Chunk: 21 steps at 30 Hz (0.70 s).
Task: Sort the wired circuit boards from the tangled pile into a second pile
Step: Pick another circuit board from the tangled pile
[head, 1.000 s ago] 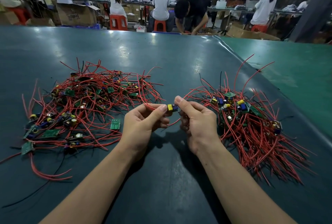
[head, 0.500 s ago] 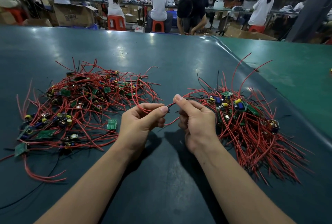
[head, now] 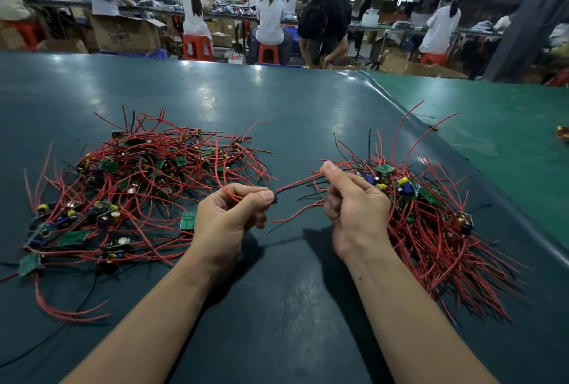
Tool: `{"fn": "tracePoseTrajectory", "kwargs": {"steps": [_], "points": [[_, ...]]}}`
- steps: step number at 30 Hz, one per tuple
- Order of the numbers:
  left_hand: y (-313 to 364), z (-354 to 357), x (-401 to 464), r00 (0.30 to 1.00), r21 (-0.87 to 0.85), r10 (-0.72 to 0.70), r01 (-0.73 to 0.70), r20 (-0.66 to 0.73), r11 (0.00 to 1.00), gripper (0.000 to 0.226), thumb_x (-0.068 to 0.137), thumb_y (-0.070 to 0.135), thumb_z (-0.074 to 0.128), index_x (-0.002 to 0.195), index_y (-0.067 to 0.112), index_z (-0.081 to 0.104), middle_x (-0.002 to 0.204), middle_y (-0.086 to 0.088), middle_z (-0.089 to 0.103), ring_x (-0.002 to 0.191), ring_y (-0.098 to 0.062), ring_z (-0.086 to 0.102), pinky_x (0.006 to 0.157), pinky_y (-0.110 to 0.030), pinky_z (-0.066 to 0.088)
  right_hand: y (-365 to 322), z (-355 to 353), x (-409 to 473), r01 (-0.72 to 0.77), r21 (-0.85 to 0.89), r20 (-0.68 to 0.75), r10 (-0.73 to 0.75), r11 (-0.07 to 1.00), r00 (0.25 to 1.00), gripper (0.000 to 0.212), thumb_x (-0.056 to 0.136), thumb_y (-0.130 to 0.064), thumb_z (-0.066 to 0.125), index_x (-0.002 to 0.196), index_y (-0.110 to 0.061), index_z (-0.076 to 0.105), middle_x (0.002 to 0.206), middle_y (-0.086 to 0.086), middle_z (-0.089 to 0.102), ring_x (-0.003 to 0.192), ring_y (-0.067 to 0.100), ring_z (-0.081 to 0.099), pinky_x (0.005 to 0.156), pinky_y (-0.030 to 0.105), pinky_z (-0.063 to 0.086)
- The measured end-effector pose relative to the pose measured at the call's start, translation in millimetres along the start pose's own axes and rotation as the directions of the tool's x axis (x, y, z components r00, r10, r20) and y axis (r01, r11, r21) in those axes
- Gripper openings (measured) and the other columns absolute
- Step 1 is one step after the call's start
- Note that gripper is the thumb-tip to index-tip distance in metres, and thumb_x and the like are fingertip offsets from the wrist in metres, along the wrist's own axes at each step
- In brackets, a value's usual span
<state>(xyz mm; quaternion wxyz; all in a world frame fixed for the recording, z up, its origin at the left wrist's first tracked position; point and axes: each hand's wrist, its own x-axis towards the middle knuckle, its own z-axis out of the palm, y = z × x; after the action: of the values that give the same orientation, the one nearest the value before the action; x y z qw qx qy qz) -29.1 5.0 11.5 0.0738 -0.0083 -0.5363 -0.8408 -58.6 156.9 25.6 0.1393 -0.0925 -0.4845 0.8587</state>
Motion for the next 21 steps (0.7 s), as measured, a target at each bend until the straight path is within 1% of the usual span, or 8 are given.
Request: {"fn": "tracePoseTrajectory", "kwargs": {"steps": [2, 4, 7, 9, 11, 13, 16, 21], "points": [[-0.5, -0.5, -0.4, 1.0, -0.003, 0.006, -0.006, -0.008, 1.0, 0.013, 0.056, 0.007, 0.084, 0.06, 0.013, 0.074, 0.064, -0.006, 0.067, 0.048, -0.012, 0.049, 0.049, -0.018, 0.044, -1.9, -1.5, 2.1, 0.019, 0.014, -0.022, -0.019, 1.0, 1.0, 0.033, 0.08, -0.004, 0.076, 0.051, -0.013, 0.064, 0.046, -0.003, 0.047, 0.036, 0.007, 0.032, 0.037, 0.017, 0.023], [-1.2, 0.2, -1.4, 1.0, -0.012, 0.013, -0.013, -0.006, 1.0, 0.004, 0.058, 0.013, 0.077, 0.06, 0.013, 0.073, 0.064, -0.006, 0.067, 0.048, -0.012, 0.049, 0.049, -0.018, 0.044, -2.3, -2.1, 2.9, 0.038, 0.007, -0.027, -0.037, 0.999, 0.999, 0.034, 0.08, -0.004, 0.077, 0.05, -0.012, 0.066, 0.046, -0.003, 0.047, 0.036, 0.007, 0.032, 0.037, 0.017, 0.023], [-1.2, -1.3, -0.9, 1.0, 0.007, 0.016, -0.015, -0.016, 1.0, 0.012, 0.06, 0.006, 0.082, 0.06, 0.014, 0.073, 0.062, -0.004, 0.066, 0.049, -0.012, 0.05, 0.05, -0.019, 0.044, -3.3, -1.3, 2.2, 0.057, -0.025, -0.027, -0.057, 0.998, 0.998, 0.037, 0.082, -0.005, 0.076, 0.047, -0.014, 0.065, 0.046, -0.003, 0.047, 0.037, 0.008, 0.033, 0.038, 0.017, 0.023], [-1.1, -3.4, 0.3, 0.999, 0.007, 0.025, -0.025, -0.035, 1.0, 0.015, 0.061, 0.003, 0.081, 0.059, 0.016, 0.073, 0.058, -0.002, 0.062, 0.048, -0.01, 0.049, 0.05, -0.019, 0.043, -6.8, -2.2, 3.3, 0.078, -0.009, -0.053, -0.078, 0.997, 0.996, 0.031, 0.084, -0.007, 0.074, 0.054, -0.013, 0.067, 0.045, -0.004, 0.047, 0.037, 0.008, 0.033, 0.037, 0.017, 0.023], [-0.4, -4.0, 0.9, 0.998, -0.018, 0.038, -0.039, -0.053, 0.999, 0.008, 0.062, 0.011, 0.077, 0.058, 0.017, 0.073, 0.056, 0.0, 0.06, 0.048, -0.009, 0.049, 0.051, -0.019, 0.042, -9.1, -3.7, 3.9, 0.099, 0.007, -0.072, -0.098, 0.995, 0.993, 0.019, 0.088, -0.01, 0.071, 0.07, -0.005, 0.069, 0.045, -0.005, 0.047, 0.036, 0.007, 0.034, 0.036, 0.017, 0.024], [-0.5, -4.3, 2.1, 0.997, -0.07, 0.043, -0.047, -0.067, 0.996, 0.006, 0.064, 0.015, 0.073, 0.059, 0.017, 0.073, 0.057, 0.0, 0.06, 0.048, -0.009, 0.05, 0.051, -0.019, 0.044, -7.4, -2.9, -0.3, 0.071, 0.004, -0.018, -0.071, 0.997, 0.997, 0.018, 0.091, -0.018, 0.068, 0.077, -0.006, 0.07, 0.049, -0.006, 0.05, 0.036, 0.006, 0.035, 0.036, 0.016, 0.025], [-1.0, -7.0, 3.5, 0.999, -0.137, 0.009, -0.017, -0.053, 0.99, 0.001, 0.065, 0.015, 0.074, 0.064, 0.015, 0.074, 0.062, -0.002, 0.063, 0.05, -0.009, 0.053, 0.052, -0.019, 0.047, 0.8, 3.6, -10.2, -0.019, -0.085, 0.133, 0.03, 0.996, 0.991, 0.02, 0.09, -0.024, 0.069, 0.077, -0.008, 0.066, 0.053, -0.004, 0.055, 0.035, 0.006, 0.038, 0.035, 0.015, 0.027], [-4.4, -5.1, -0.9, 0.996, -0.025, -0.025, 0.027, 0.088, 0.999, 0.014, 0.055, 0.016, 0.079, 0.067, 0.009, 0.075, 0.065, -0.009, 0.067, 0.049, -0.013, 0.055, 0.05, -0.02, 0.048, 0.0, 4.2, -14.4, -0.082, -0.189, 0.249, 0.129, 0.979, 0.96, 0.016, 0.086, -0.021, 0.072, 0.084, -0.005, 0.074, 0.051, -0.004, 0.051, 0.038, 0.008, 0.037, 0.036, 0.015, 0.028]]}}
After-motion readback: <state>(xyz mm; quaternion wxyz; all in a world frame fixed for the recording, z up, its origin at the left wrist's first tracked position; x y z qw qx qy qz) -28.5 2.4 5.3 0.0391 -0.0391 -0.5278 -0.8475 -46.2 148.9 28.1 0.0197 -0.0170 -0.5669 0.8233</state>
